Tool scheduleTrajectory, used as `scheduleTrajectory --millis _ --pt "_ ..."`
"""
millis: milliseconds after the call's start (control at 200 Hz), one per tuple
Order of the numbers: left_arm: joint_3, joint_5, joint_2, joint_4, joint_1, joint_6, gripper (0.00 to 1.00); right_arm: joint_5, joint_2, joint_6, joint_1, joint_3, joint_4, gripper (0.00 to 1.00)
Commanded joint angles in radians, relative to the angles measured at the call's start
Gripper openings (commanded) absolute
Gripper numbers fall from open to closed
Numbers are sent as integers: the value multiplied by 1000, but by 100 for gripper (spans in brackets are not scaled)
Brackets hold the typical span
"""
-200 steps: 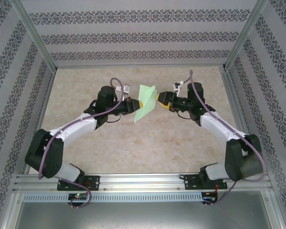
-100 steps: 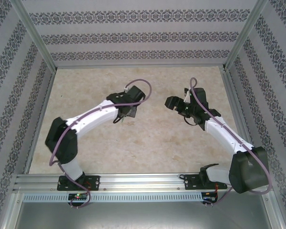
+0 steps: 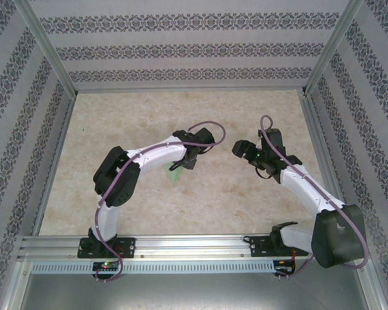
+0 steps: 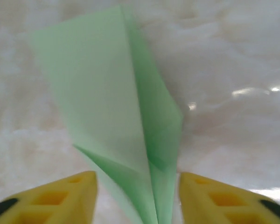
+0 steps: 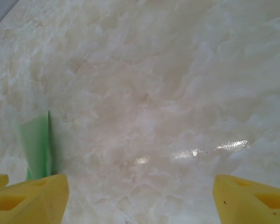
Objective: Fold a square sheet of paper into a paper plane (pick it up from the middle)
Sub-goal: Turn over the paper at the center of the table.
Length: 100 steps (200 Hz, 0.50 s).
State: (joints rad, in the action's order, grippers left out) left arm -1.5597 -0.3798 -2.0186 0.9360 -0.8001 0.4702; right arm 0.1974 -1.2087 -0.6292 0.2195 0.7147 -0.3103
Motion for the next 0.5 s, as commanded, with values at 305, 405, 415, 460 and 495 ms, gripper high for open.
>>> scheduleTrajectory --millis 305,405,415,460,495 --pt "316 412 356 -355 260 78 85 -59 -157 -84 290 103 69 61" --pt "434 437 432 -416 355 103 90 -99 -280 -112 432 202 71 51" --pt "444 437 440 -421 365 106 90 -101 -292 -115 444 213 72 50" --pt "494 447 474 -449 407 121 92 -107 -345 -126 495 258 79 45" --pt "534 456 498 -468 438 130 93 -105 -391 -131 530 292 87 42"
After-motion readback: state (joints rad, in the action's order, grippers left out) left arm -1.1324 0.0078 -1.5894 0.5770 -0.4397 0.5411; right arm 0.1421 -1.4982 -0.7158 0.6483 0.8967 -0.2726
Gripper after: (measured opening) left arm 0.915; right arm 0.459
